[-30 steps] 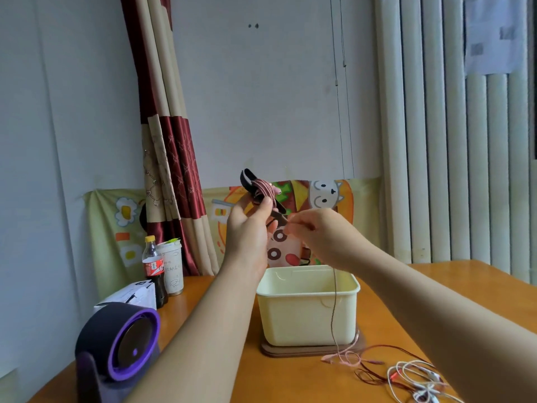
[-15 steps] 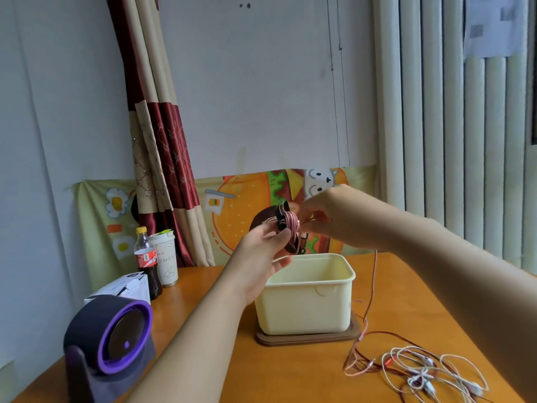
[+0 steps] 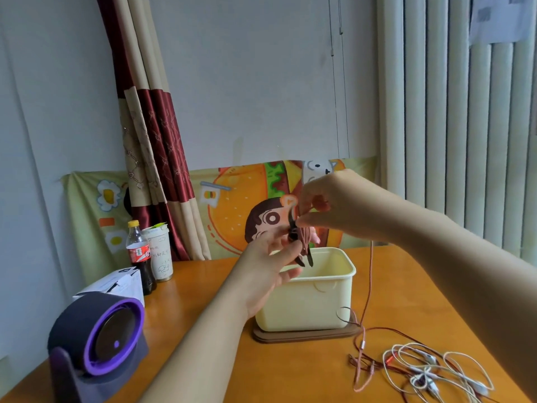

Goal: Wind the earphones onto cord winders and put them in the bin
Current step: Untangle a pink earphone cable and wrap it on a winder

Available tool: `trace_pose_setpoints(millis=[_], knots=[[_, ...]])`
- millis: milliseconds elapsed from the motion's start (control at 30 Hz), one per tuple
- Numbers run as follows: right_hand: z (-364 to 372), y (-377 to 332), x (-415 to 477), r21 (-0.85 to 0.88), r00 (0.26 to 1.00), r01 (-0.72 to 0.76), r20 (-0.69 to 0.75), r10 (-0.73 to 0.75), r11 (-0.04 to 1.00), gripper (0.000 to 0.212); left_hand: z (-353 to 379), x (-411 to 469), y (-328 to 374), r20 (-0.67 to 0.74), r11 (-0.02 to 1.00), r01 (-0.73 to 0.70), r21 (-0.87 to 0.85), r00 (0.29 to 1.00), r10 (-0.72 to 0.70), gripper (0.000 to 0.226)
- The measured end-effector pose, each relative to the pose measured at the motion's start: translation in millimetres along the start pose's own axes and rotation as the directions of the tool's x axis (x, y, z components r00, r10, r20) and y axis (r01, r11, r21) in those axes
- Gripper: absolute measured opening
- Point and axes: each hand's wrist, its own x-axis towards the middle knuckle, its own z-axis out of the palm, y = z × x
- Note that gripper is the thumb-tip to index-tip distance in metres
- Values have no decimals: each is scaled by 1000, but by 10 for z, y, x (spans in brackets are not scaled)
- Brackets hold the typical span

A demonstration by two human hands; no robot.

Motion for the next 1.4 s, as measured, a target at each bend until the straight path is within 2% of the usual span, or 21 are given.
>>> trace_pose_setpoints(millis=[67,167,267,400,500,567,633,700,767,867,933,1000,1100,1167,1267,1400], knots=[[-11,103,16,41,999,-51,3,51,998,22,-1,-41,-44,62,998,-22,58,998,18,35],[14,250,2,172,995,-97,45,90,980,19,-31,-80,-123,96,990,-47,133,995,35,31],[122,393,-25,301,992,-121,77,102,946,23,-77,-83,-222,108,980,-51,190,994,31,40],[315,557,-63,495,984,-177,118,136,851,33,-56,-113,-262,212,969,-86,233,977,36,33],[465,659,-67,720,970,-244,183,161,650,42,-73,-83,-292,229,978,-105,182,972,62,38],[583,740,-55,860,958,-288,258,128,422,46,-94,-45,-328,211,984,-125,130,973,96,34],[735,823,-42,914,941,-336,334,49,225,63,-107,5,-382,177,988,-133,77,977,118,31],[908,847,-33,917,925,-371,378,-22,148,70,-117,66,-439,155,995,-101,-4,983,101,39],[1066,797,-38,918,917,-390,394,-58,71,56,-119,130,-474,143,995,-90,-45,985,96,45],[1256,640,-28,916,912,-397,401,87,-60,39,-110,216,-500,100,987,-120,-105,986,131,46],[1432,562,-1,926,885,-377,362,292,-7,13,-130,276,-532,20,969,-109,-220,993,116,45],[1613,521,-22,924,859,-360,273,434,131,20,-170,312,-569,-28,953,-108,-282,994,104,34],[1799,501,-111,793,889,-356,125,440,494,30,-291,371,-710,-77,957,-91,-274,994,72,24],[1867,513,-148,663,921,-330,70,383,672,25,-381,405,-810,-121,955,-53,-293,992,18,23],[1928,500,-163,515,944,-312,73,322,798,20,-458,453,-952,-168,958,-7,-288,985,-44,25],[1899,486,-206,389,934,-356,173,313,850,23,-511,489,-1089,-217,971,40,-236,972,-93,26]])
